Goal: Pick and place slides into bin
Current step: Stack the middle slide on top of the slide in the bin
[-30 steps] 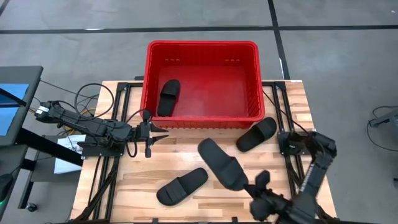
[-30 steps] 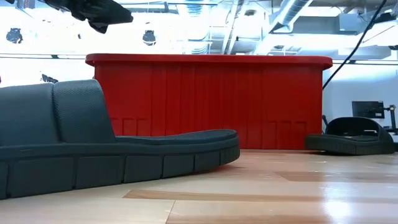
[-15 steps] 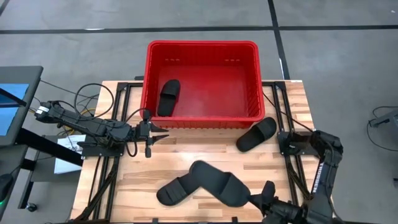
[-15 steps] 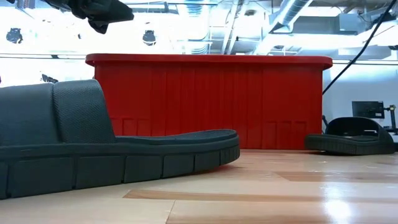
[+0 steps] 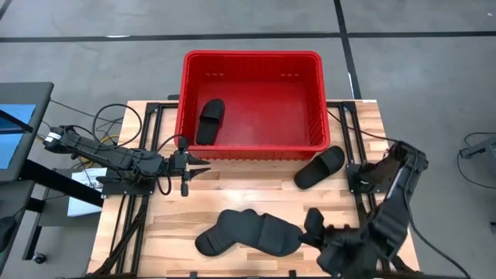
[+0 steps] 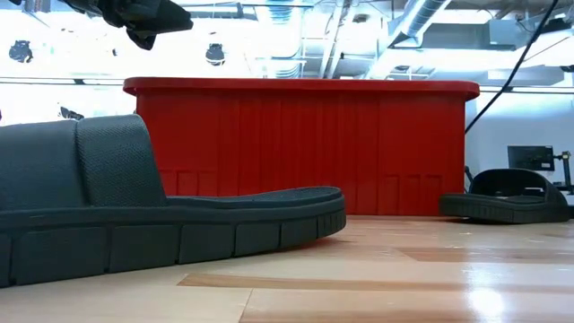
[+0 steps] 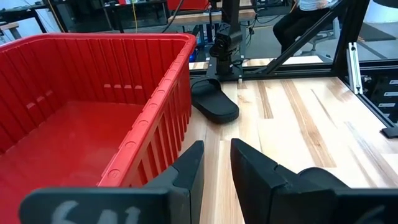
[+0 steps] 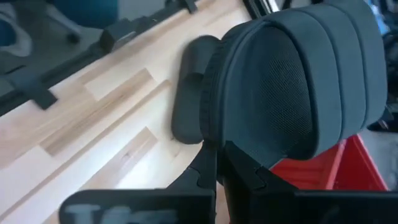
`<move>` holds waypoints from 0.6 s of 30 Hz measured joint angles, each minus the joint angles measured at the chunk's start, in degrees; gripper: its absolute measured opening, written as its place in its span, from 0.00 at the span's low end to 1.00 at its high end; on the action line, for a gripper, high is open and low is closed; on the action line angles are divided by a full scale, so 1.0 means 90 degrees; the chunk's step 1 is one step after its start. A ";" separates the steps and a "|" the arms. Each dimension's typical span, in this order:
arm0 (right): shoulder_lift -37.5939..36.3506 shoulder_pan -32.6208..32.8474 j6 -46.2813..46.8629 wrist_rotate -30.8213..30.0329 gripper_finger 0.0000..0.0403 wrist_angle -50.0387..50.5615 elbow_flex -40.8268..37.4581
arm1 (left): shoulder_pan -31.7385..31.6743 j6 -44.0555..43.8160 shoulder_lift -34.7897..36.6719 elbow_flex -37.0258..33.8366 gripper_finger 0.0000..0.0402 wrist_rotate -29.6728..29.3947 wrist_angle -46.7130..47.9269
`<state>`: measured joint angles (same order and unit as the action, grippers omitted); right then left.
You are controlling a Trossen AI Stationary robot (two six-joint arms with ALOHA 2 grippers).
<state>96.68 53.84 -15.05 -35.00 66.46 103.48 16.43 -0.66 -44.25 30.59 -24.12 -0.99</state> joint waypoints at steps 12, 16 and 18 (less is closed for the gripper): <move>-0.1285 -0.0798 -0.2191 0.1699 0.00 -0.0479 -0.0692 | 0.0000 -0.0343 0.0000 0.0000 0.18 0.0007 -0.0003; -0.2153 -0.1416 -0.2760 0.2095 0.00 -0.1279 -0.1842 | 0.0000 -0.0475 0.0000 0.0000 0.18 0.0007 -0.0110; -0.2629 -0.1785 -0.2974 0.2326 0.00 -0.1597 -0.2394 | 0.0000 -0.0512 -0.0002 0.0001 0.18 0.0043 -0.0287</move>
<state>73.02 37.78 -41.82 -14.07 52.09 81.93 16.43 -5.27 -44.27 30.60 -23.74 -3.58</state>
